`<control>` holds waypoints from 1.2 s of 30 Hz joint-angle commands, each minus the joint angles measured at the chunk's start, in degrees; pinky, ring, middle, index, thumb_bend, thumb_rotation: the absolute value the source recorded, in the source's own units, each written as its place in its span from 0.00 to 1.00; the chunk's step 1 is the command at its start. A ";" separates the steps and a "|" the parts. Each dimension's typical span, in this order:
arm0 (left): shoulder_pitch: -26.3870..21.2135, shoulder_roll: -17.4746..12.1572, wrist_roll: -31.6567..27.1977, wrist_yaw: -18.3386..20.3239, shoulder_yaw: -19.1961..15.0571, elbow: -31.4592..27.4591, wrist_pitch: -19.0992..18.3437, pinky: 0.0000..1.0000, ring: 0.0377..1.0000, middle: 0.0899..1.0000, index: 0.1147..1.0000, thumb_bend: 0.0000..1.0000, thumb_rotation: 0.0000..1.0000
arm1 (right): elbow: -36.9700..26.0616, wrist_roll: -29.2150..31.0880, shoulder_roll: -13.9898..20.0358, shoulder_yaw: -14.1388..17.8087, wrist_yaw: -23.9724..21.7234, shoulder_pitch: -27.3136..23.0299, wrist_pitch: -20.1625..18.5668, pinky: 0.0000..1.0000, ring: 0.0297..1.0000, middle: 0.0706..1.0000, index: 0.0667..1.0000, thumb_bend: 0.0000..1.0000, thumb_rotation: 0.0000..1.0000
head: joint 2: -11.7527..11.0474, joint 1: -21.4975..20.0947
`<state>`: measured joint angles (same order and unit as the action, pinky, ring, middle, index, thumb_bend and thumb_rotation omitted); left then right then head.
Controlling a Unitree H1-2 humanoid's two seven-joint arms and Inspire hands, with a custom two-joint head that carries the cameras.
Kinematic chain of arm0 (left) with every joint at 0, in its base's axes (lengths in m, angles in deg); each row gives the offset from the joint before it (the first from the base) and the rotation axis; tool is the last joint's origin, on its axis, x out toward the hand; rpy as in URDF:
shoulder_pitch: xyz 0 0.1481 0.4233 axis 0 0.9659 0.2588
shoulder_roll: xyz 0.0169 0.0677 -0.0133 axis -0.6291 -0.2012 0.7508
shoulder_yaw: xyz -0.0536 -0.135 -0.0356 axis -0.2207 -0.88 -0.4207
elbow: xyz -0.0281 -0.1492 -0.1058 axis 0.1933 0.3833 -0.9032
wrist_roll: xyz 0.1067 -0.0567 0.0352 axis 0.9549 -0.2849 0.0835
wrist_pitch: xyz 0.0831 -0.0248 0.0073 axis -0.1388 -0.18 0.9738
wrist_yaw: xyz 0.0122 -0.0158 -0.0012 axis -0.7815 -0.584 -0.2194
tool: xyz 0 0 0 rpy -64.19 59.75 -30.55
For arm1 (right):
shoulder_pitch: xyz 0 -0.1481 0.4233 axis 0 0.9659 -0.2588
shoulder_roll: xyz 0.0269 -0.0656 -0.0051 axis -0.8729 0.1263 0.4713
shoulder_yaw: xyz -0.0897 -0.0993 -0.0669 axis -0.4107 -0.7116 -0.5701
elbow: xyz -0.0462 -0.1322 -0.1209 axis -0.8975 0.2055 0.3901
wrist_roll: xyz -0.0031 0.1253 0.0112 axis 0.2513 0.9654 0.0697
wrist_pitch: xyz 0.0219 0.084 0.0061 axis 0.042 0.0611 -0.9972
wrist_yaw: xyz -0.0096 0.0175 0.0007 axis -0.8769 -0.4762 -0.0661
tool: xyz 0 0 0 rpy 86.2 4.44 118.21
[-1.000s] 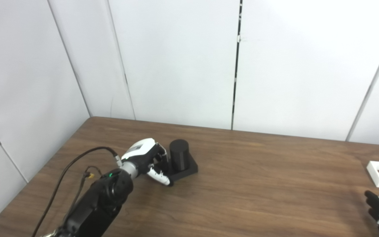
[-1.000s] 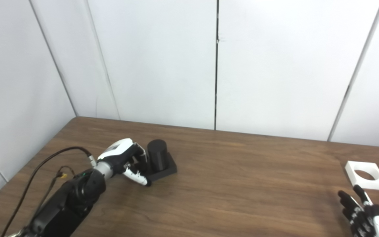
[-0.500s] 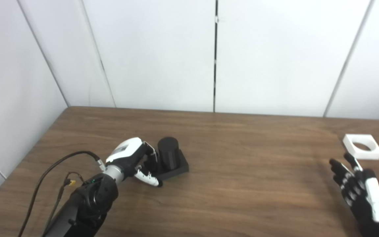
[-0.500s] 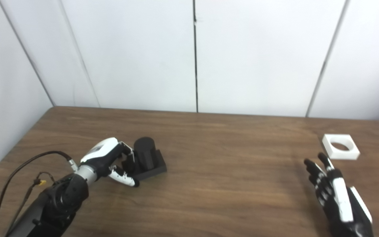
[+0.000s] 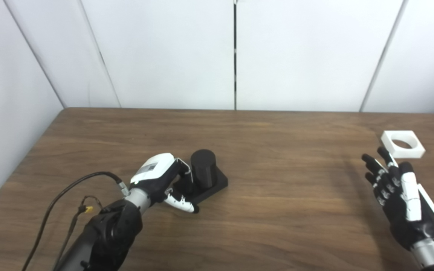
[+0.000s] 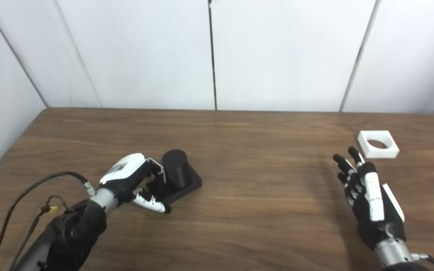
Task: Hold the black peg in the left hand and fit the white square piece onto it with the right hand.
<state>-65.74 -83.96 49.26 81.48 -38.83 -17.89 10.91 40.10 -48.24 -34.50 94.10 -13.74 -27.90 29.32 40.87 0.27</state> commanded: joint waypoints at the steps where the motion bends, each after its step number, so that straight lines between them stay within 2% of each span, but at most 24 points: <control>1: 0.63 1.11 -0.33 2.48 1.39 -1.94 0.22 0.70 0.72 0.66 0.60 0.89 0.10 | -2.56 -0.06 0.01 0.13 0.42 -1.77 0.75 1.00 0.97 0.89 0.99 0.50 0.98 | 0.27 -0.29; 2: 0.84 1.31 -0.27 2.59 1.50 -2.24 0.34 0.62 0.64 0.59 0.59 0.89 0.09 | -2.54 -0.34 -0.02 0.01 0.49 -1.77 0.87 1.00 0.97 0.88 0.99 0.51 0.98 | 0.27 -0.29; 3: 1.20 1.68 -0.11 2.75 1.78 -2.71 0.45 0.59 0.61 0.56 0.59 0.89 0.09 | -2.56 -0.54 -0.09 -0.09 0.56 -1.76 0.87 1.00 0.97 0.88 0.99 0.51 0.98 | 0.39 -0.49; 5: 1.74 2.24 0.21 3.09 2.18 -3.41 0.69 0.65 0.67 0.64 0.58 0.89 0.10 | -2.72 -0.68 -0.27 -0.19 0.68 -1.68 0.68 1.00 0.97 0.88 0.99 0.52 0.98 | 0.42 -0.61; 7: 2.06 2.59 0.66 3.31 2.87 -4.18 1.33 0.68 0.69 0.67 0.57 0.89 0.11 | -2.78 -0.89 -0.42 -0.33 0.80 -1.62 0.71 1.00 0.97 0.88 0.99 0.52 0.98 | 0.56 -0.90; 14: 2.63 3.75 1.25 3.99 4.86 -6.15 2.55 0.77 0.76 0.68 0.58 0.87 0.14 | -2.88 -0.42 -1.13 -0.39 1.25 -1.49 0.40 1.00 0.97 0.88 0.98 0.51 0.96 | 0.92 -2.69; 20: 2.46 6.49 2.86 4.92 6.78 -6.64 2.01 0.68 0.67 0.63 0.57 0.89 0.09 | -3.22 -0.87 -2.12 -0.63 1.56 -1.43 0.15 1.00 0.94 0.86 0.97 0.50 0.96 | 1.72 -5.09; 30: 2.27 8.27 2.69 6.90 5.42 -6.99 0.93 0.68 0.69 0.63 0.57 0.88 0.05 | -4.95 -0.37 -2.05 -0.20 1.99 -1.51 -1.76 1.00 0.95 0.86 0.97 0.51 0.95 | 4.95 -7.71; 36: 2.65 8.08 3.00 7.89 4.75 -7.50 1.62 0.70 0.71 0.63 0.57 0.89 0.07 | -5.27 -1.24 -2.41 -0.59 2.24 -1.42 -2.21 1.00 0.96 0.87 0.97 0.55 0.95 | 5.13 -7.54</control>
<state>-63.28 -75.97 53.35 88.08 -34.39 -24.80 11.90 36.78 -49.39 -36.71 93.41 -11.88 -27.89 26.00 45.97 -7.21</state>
